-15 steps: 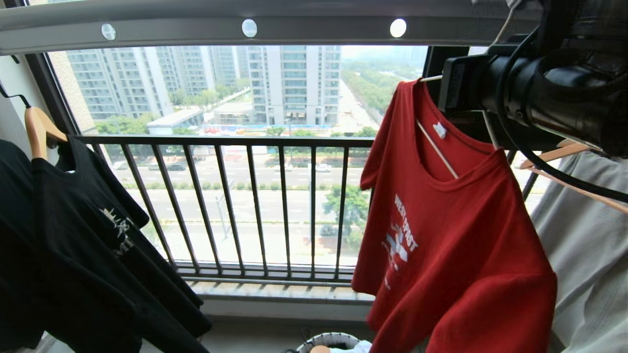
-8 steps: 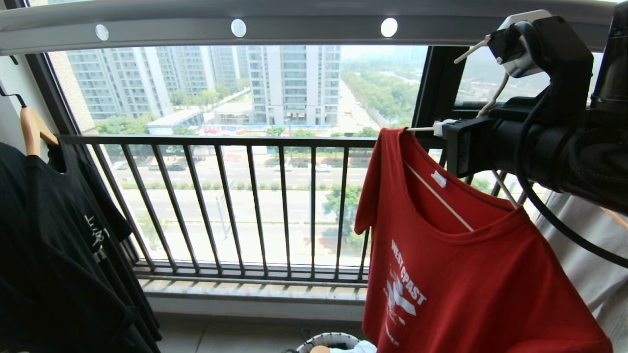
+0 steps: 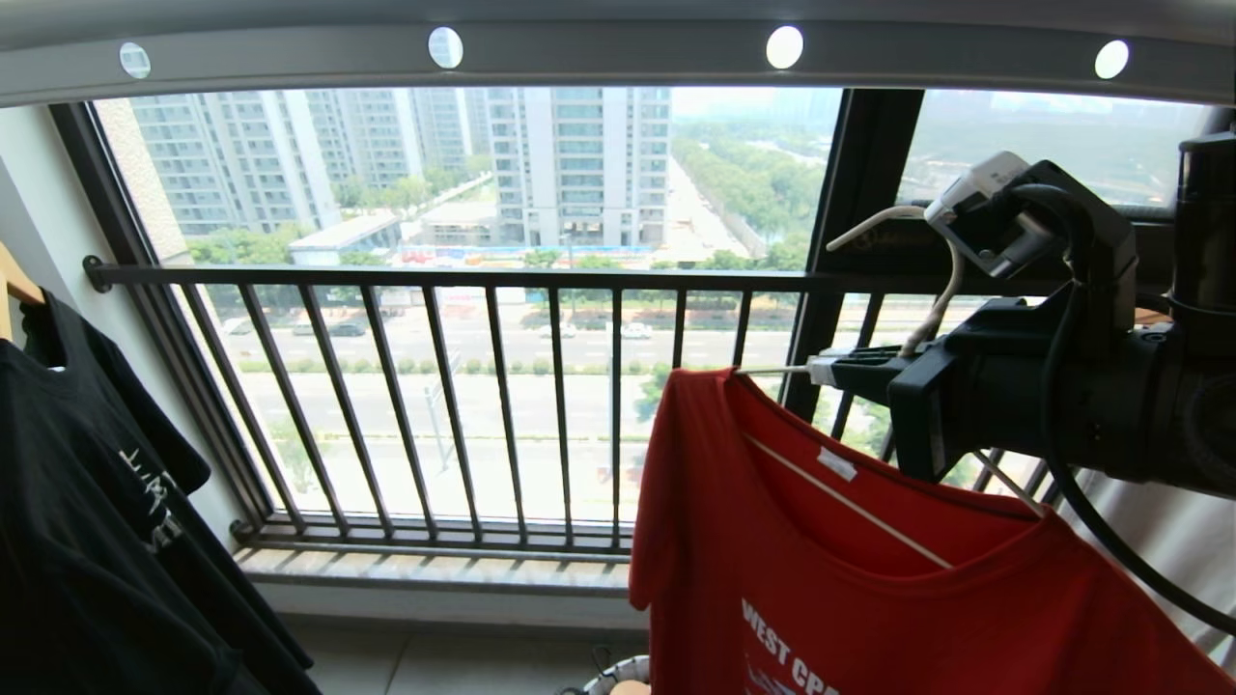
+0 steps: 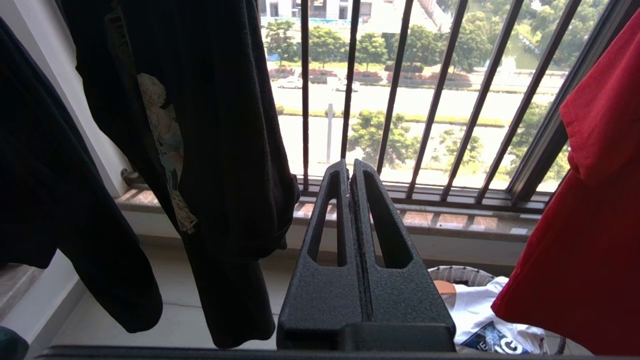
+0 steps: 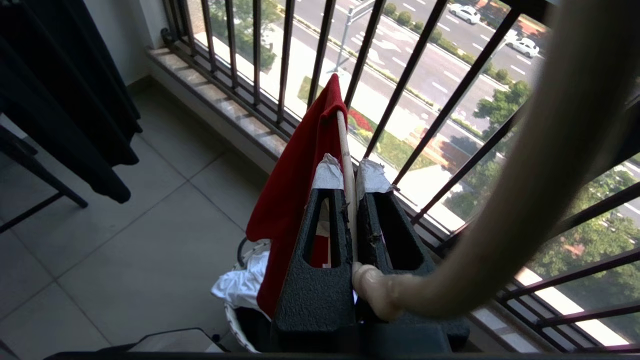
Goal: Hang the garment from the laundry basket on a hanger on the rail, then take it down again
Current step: Take the clothes off the clothes rack
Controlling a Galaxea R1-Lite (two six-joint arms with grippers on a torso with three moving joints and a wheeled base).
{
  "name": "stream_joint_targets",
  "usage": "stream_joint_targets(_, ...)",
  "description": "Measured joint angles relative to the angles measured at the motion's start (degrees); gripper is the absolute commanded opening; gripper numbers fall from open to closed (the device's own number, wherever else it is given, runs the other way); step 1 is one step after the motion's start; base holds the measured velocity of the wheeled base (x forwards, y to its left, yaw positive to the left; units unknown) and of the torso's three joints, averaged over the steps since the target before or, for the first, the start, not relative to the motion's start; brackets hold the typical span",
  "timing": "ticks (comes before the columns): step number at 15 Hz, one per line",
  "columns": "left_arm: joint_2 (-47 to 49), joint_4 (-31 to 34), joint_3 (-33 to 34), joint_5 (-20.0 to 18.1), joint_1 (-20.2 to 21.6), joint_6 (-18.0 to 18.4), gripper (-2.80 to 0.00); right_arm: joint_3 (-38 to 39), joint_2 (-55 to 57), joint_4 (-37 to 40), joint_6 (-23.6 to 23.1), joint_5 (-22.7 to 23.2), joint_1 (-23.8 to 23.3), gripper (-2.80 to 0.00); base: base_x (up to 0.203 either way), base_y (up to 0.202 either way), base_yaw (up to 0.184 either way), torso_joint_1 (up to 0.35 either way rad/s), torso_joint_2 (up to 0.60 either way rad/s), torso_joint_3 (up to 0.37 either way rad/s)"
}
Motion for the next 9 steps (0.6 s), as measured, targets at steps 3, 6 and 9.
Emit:
stream_joint_targets(3, 0.0, 0.0, 0.0, -0.01, 0.0, -0.01, -2.8, 1.99, 0.02, -3.1, 0.08, 6.72, -3.05, -2.8, 0.0, 0.0, 0.0, 0.0, 0.0, 0.0)
stream_joint_targets(6, 0.0, 0.0, 0.0, -0.01, -0.02, 0.02, -2.8, 2.87, 0.68, -6.5, -0.41, 9.66, -4.36, -2.8, 0.0, 0.0, 0.0, 0.0, 0.0, 0.0)
stream_joint_targets(9, 0.0, 0.0, 0.0, 0.0, 0.0, 0.0, -2.8, 3.31, 2.26, -6.59, -0.34, 9.86, -4.49, -2.8, 0.0, 0.0, 0.0, 0.0, 0.0, 0.0)
